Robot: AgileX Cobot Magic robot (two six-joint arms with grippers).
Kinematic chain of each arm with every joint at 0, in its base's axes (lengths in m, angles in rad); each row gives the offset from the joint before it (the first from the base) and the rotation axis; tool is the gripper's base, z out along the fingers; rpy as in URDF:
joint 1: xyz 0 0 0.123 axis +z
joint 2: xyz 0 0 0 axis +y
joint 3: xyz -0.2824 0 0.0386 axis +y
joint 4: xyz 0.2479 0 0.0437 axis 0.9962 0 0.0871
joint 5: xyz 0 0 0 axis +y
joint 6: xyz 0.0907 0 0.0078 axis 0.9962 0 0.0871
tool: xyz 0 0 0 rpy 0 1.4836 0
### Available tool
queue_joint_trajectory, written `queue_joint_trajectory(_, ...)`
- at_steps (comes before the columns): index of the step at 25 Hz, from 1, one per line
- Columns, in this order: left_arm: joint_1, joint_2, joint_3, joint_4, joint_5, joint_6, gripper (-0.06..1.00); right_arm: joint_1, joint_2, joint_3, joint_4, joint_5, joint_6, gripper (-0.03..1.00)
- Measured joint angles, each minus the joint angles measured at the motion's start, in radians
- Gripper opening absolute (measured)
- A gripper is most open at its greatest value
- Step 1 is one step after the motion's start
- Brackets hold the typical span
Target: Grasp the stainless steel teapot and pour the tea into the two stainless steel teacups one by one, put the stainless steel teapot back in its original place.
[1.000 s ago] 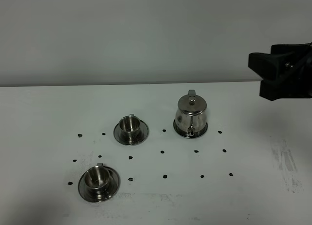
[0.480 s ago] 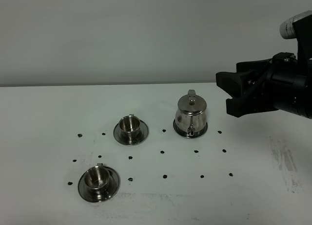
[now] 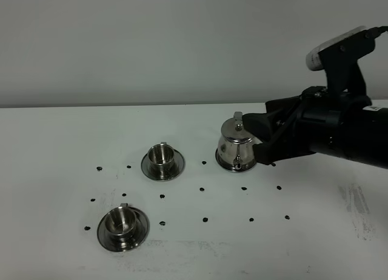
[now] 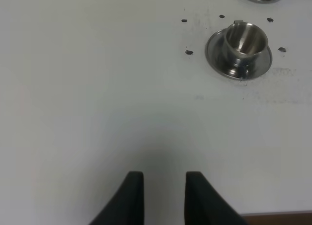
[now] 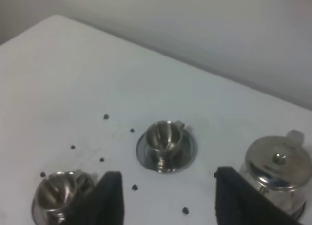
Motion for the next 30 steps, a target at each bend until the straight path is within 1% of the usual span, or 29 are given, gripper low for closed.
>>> queue_joint_trajectory(6,0.0,-0.048,0.0,0.0,0.002,0.0,0.24,0.006,0.063,0.0,-0.007,-0.046,-0.004,0.43)
queue_joint_trajectory(12,0.0,-0.05,0.0,0.0,0.002,0.0,0.24,0.008,0.11,0.0,-0.007,-0.074,-0.004,0.43)
queue_joint_trajectory(17,0.0,-0.05,0.0,0.0,0.002,0.0,0.24,0.009,0.117,-0.004,-0.008,-0.131,-0.004,0.43)
queue_joint_trajectory(22,0.0,-0.05,0.0,0.0,0.002,0.0,0.24,0.009,0.123,-0.045,-0.007,-0.139,-0.004,0.43)
queue_joint_trajectory(26,0.0,-0.051,0.0,0.0,0.002,0.0,0.24,0.009,0.158,-0.105,-0.007,-0.136,-0.004,0.43)
queue_joint_trajectory(30,0.0,-0.051,0.0,0.0,0.002,0.0,0.24,0.009,0.244,-0.204,-0.013,-0.089,-0.002,0.43)
